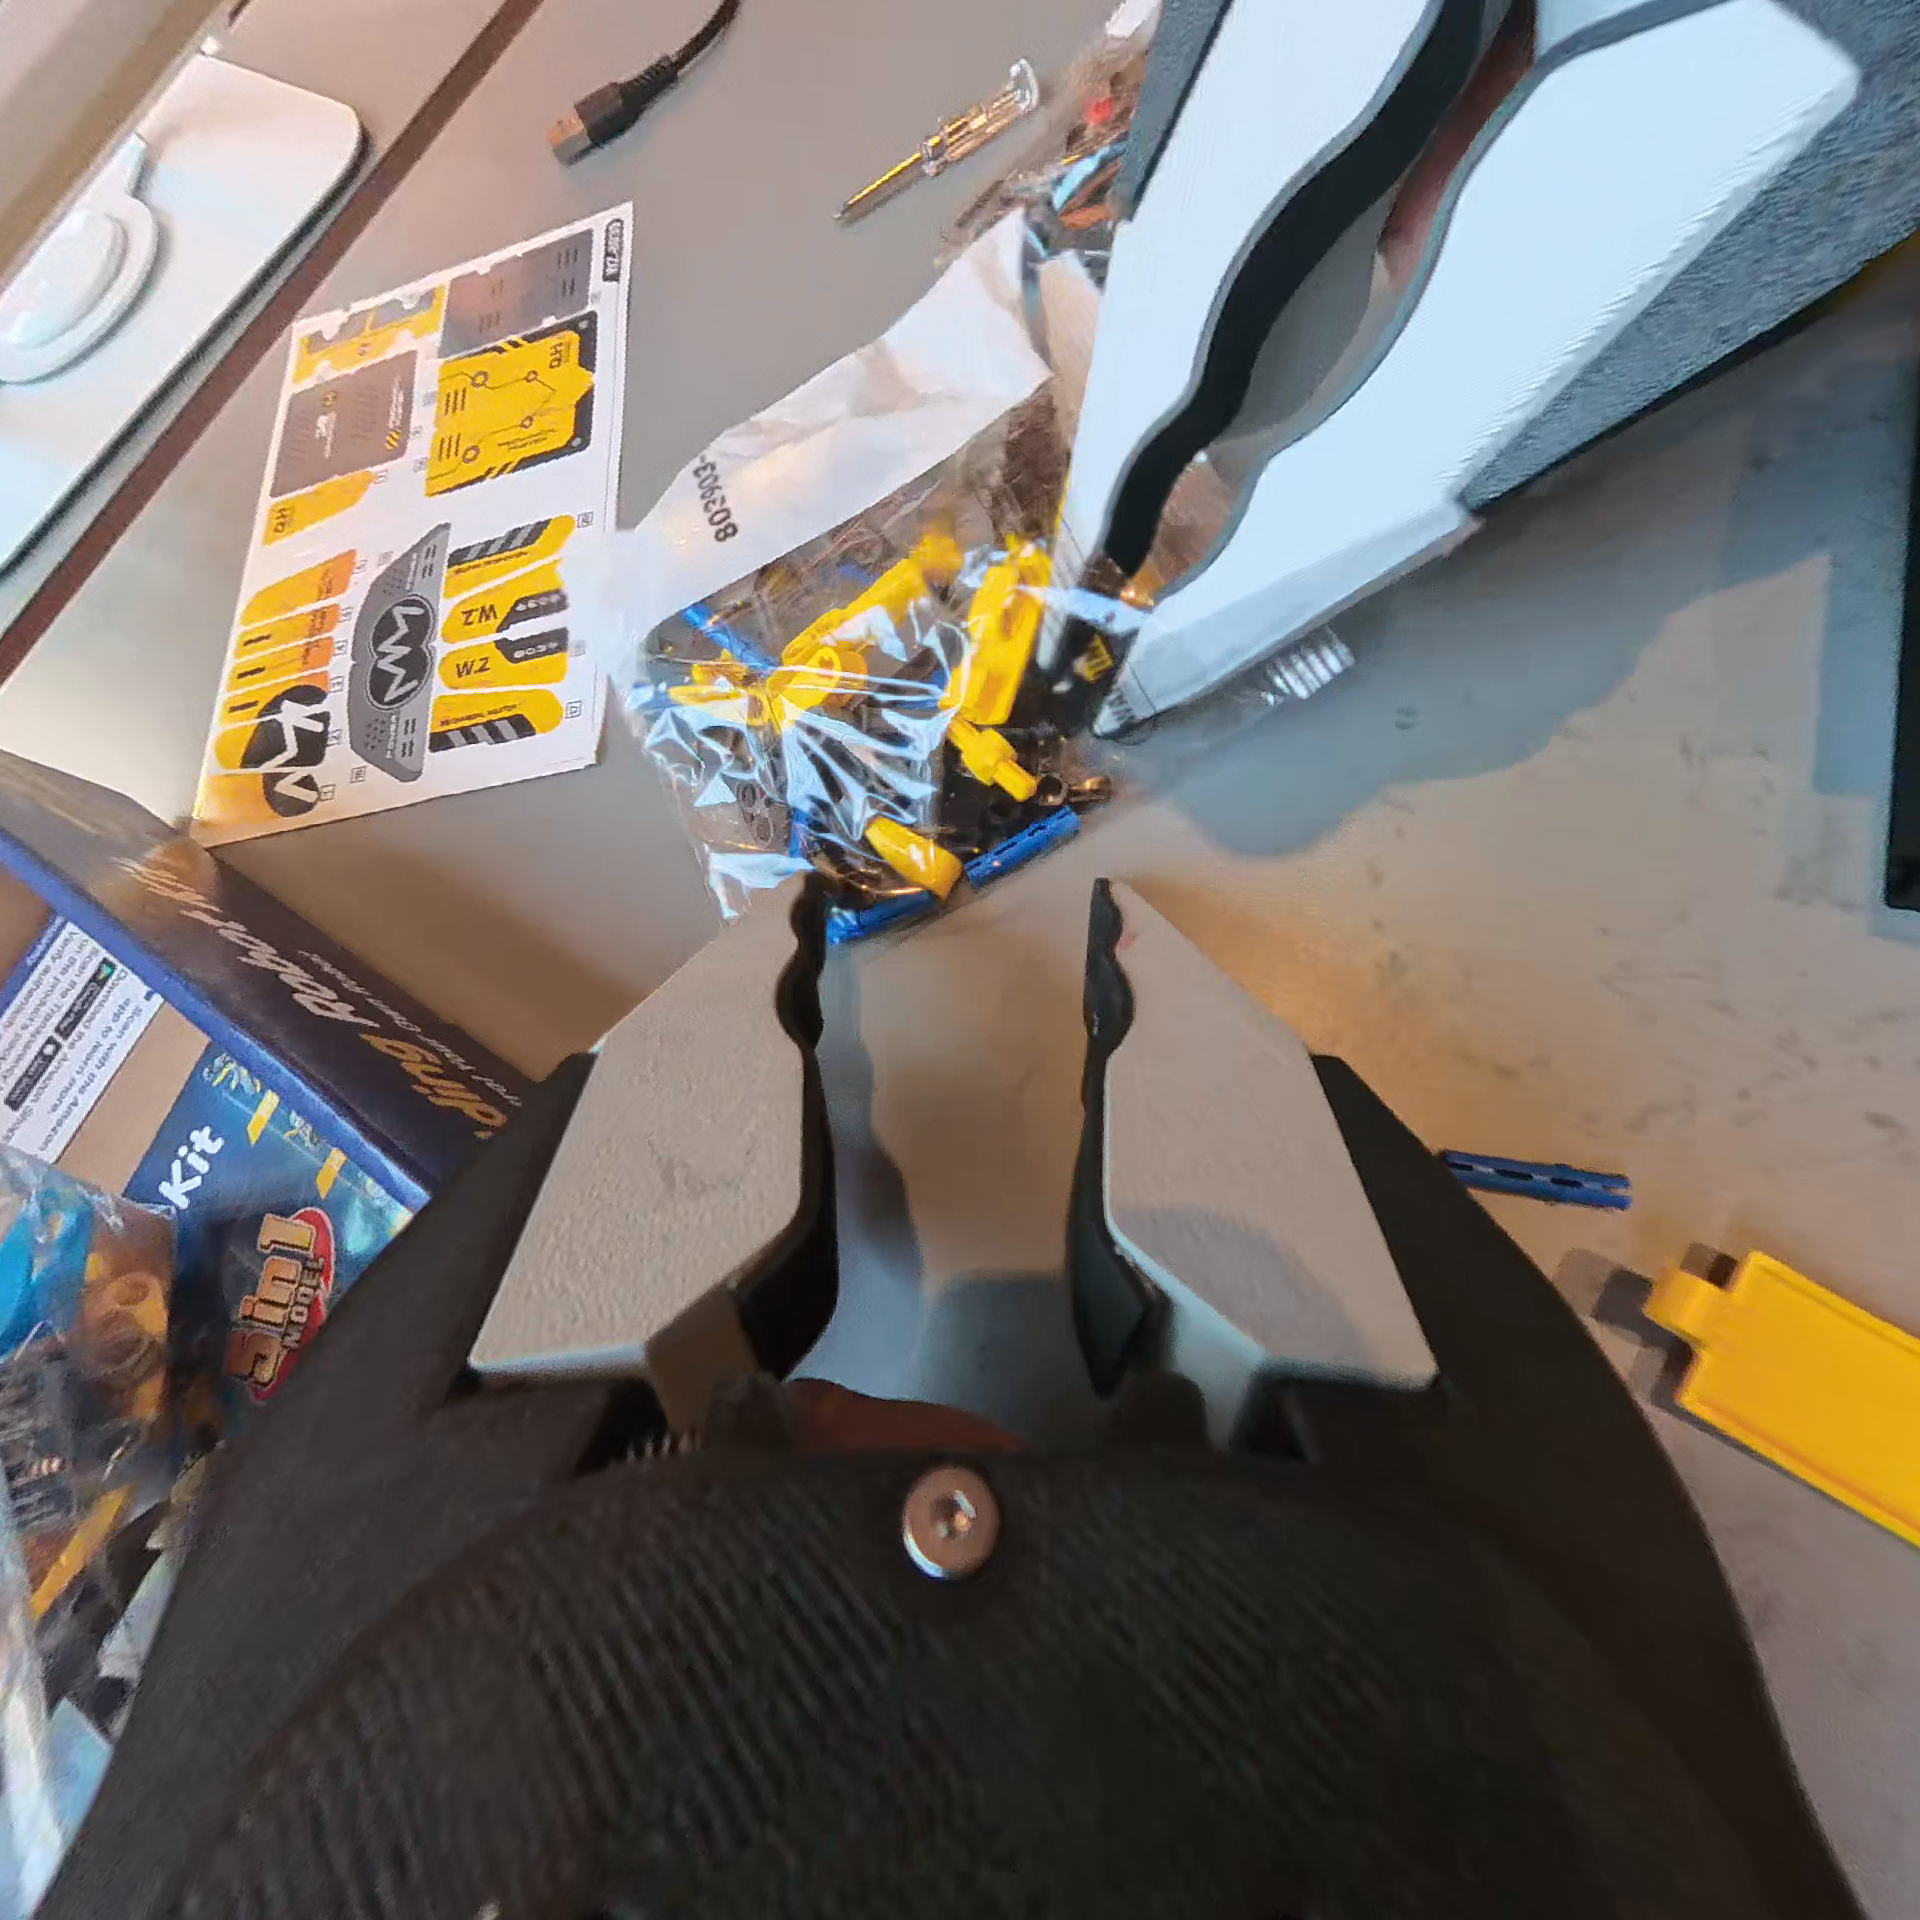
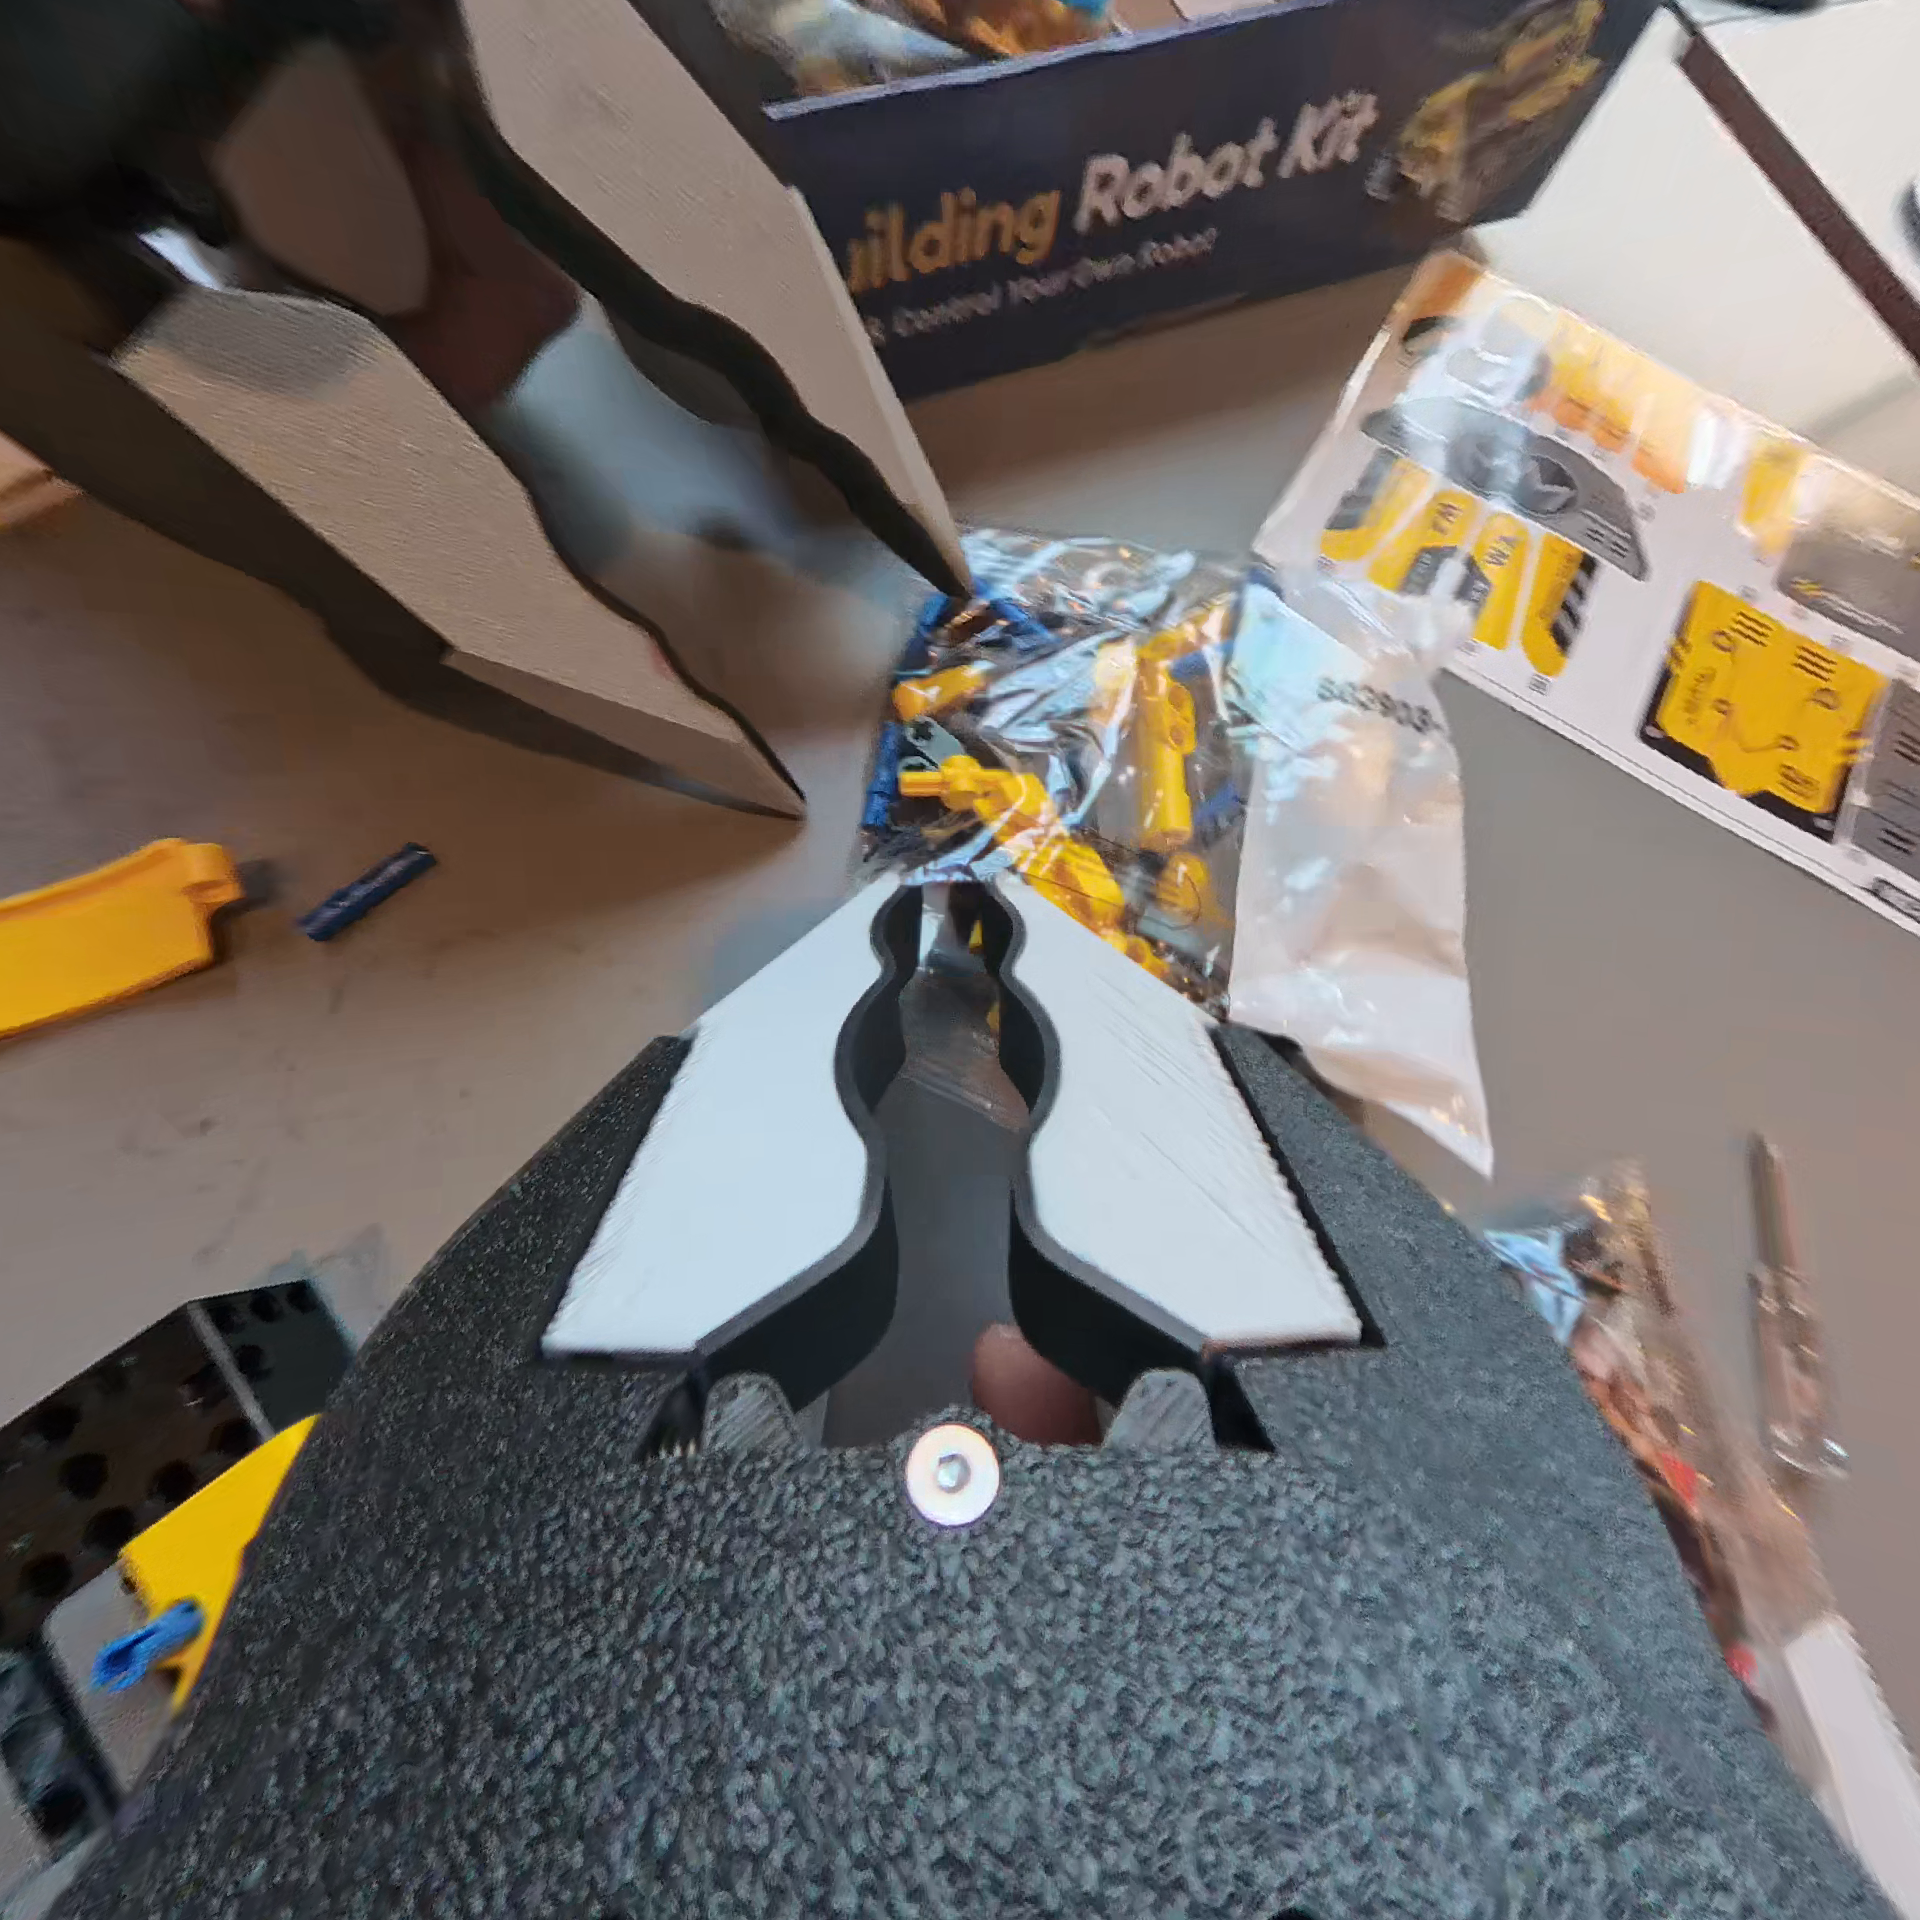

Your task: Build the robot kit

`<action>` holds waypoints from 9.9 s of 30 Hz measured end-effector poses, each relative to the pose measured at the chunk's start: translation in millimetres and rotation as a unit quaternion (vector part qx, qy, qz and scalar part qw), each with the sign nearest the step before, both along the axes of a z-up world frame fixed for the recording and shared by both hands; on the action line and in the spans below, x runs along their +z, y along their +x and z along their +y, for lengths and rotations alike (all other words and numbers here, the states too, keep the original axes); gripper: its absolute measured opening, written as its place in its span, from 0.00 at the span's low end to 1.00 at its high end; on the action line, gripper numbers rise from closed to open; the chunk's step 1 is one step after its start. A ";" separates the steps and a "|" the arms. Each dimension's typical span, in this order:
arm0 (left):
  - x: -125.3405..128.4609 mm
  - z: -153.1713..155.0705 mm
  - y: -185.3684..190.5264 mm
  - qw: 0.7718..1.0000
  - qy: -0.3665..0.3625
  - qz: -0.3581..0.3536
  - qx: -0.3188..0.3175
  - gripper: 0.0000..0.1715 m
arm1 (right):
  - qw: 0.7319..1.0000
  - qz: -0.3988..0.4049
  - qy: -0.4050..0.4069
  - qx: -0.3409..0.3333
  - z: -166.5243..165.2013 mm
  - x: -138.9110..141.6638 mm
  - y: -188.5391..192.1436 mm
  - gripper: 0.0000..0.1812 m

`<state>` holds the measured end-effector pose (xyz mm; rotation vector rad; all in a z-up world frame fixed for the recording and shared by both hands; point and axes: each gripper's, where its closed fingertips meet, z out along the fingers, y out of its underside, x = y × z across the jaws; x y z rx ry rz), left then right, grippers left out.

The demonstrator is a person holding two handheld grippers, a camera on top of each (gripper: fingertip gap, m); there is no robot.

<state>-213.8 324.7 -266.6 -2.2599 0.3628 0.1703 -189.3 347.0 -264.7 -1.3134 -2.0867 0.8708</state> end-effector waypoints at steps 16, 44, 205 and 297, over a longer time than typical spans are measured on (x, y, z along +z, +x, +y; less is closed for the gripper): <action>-6.5 -4.2 13.2 0.999 -0.019 0.007 -0.042 0.00 | 1.000 -0.002 0.012 0.018 -14.1 -4.0 -4.3 0.03; -1.6 -0.3 10.7 1.000 -0.007 -0.015 -0.027 0.24 | 0.997 0.003 0.067 -0.038 15.7 -4.9 -5.4 0.16; -3.0 24.4 -2.2 0.999 -0.008 -0.040 0.009 0.25 | 0.997 0.021 0.066 -0.042 34.3 -3.6 -6.6 0.04; 9.7 17.6 -6.5 0.999 0.035 -0.006 0.025 0.23 | 0.978 0.166 -0.093 0.090 -12.3 72.3 26.6 0.07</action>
